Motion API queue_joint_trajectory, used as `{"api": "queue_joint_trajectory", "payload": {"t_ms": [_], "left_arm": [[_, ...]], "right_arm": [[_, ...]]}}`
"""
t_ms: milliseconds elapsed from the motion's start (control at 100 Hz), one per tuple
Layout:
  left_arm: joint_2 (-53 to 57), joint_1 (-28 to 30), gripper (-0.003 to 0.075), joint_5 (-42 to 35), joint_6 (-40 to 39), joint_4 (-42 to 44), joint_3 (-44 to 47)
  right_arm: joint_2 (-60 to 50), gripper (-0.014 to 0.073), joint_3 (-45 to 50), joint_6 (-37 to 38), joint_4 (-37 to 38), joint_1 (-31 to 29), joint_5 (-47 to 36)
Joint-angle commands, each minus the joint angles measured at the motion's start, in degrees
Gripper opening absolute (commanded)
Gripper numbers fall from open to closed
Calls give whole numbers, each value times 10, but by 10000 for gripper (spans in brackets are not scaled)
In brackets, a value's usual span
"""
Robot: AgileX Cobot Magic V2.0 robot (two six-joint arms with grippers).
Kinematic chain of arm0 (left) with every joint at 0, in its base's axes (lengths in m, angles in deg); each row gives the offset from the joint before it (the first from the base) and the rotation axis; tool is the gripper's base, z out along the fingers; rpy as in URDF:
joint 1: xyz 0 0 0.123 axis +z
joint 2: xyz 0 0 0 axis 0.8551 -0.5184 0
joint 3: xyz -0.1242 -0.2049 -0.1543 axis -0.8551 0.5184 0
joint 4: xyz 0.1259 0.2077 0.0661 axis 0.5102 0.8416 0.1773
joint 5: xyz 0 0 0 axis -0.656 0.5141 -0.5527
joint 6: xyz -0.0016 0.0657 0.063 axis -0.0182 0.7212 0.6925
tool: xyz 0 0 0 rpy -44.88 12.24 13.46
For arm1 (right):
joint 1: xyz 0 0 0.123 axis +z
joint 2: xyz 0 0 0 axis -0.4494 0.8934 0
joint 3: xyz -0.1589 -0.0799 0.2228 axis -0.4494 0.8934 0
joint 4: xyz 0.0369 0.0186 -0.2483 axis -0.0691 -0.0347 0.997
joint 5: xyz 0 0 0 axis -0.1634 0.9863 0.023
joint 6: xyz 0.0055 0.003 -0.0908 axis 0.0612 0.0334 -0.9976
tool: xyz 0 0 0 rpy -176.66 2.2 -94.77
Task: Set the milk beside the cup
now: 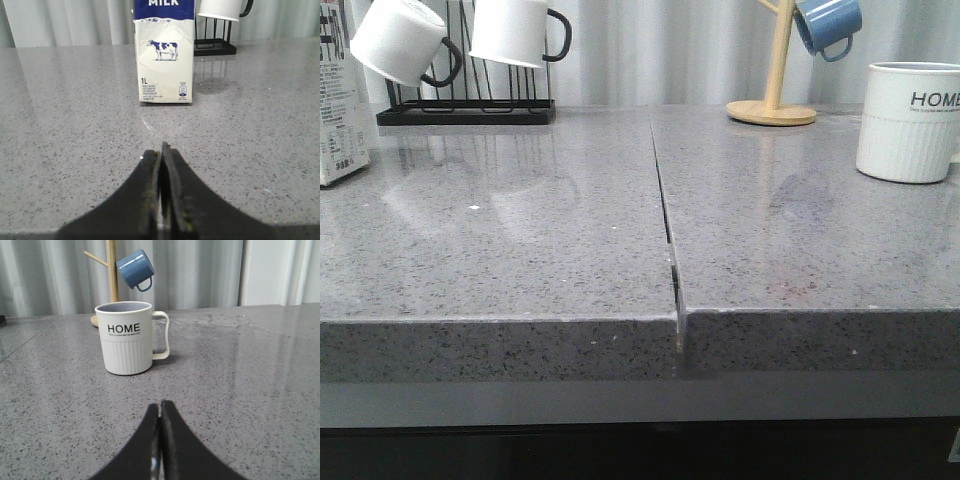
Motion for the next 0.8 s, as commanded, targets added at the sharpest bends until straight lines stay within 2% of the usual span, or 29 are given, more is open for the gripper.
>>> {"api": "queue_joint_trajectory", "payload": {"t_ms": [0, 150, 310, 640, 710, 790], "left_arm": [[19, 1, -21, -45, 0, -6, 23], [19, 1, -21, -45, 0, -6, 23], [19, 1, -21, -45, 0, -6, 23], [19, 1, -21, -45, 0, -6, 23], [19, 1, -21, -45, 0, -6, 23], [19, 1, -21, -45, 0, -6, 23]], "right_arm": [[-10, -66, -11, -4, 8, -3, -52], [-9, -66, -12, -4, 10, -3, -49], [29, -66, -37, -1, -18, -3, -2], [248, -60, -140, -2, -19, -3, -4], [307, -5, -160, -2, -19, -3, -17], [369, 139, -177, -2, -19, -3, -55]]}}
